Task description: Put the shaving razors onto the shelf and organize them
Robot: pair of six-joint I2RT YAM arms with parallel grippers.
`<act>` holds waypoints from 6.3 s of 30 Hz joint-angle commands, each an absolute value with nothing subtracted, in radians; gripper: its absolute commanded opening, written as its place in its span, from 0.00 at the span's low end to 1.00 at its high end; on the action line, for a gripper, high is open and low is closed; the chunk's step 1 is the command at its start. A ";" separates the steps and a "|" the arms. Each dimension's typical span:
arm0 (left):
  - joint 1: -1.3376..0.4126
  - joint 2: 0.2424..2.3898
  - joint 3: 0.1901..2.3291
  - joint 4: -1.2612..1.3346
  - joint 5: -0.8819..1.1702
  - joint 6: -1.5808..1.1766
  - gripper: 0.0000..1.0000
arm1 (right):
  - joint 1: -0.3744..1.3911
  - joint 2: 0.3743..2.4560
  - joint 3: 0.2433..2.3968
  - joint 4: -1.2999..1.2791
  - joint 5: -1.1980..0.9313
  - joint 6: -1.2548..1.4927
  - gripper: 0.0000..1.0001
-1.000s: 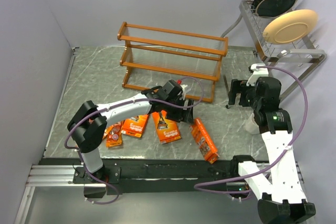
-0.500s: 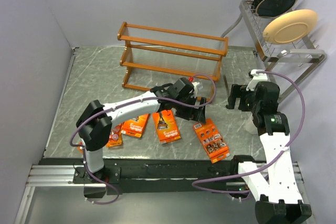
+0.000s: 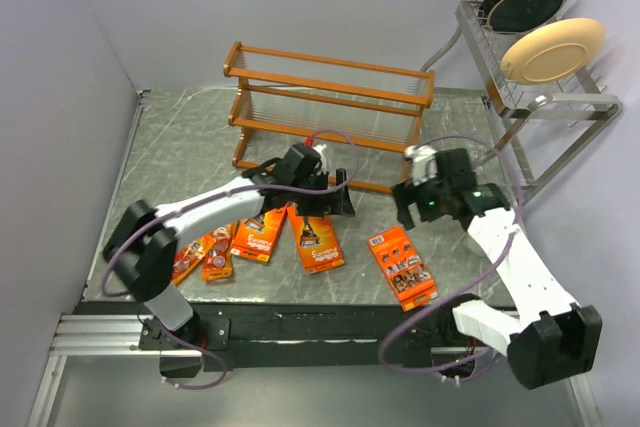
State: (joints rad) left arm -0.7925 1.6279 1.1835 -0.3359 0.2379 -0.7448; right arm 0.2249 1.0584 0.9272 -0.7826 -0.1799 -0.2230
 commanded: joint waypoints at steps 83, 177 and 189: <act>-0.523 1.295 0.379 0.528 0.524 -0.985 0.01 | 0.420 1.453 0.768 -0.152 -0.768 0.677 0.61; 0.031 1.521 1.045 0.085 0.744 -1.093 1.00 | 0.161 1.192 1.000 -0.543 -0.942 0.235 0.66; 0.017 1.216 0.694 -0.335 0.459 -0.658 0.99 | 0.451 1.195 0.793 -0.079 -0.715 0.501 0.69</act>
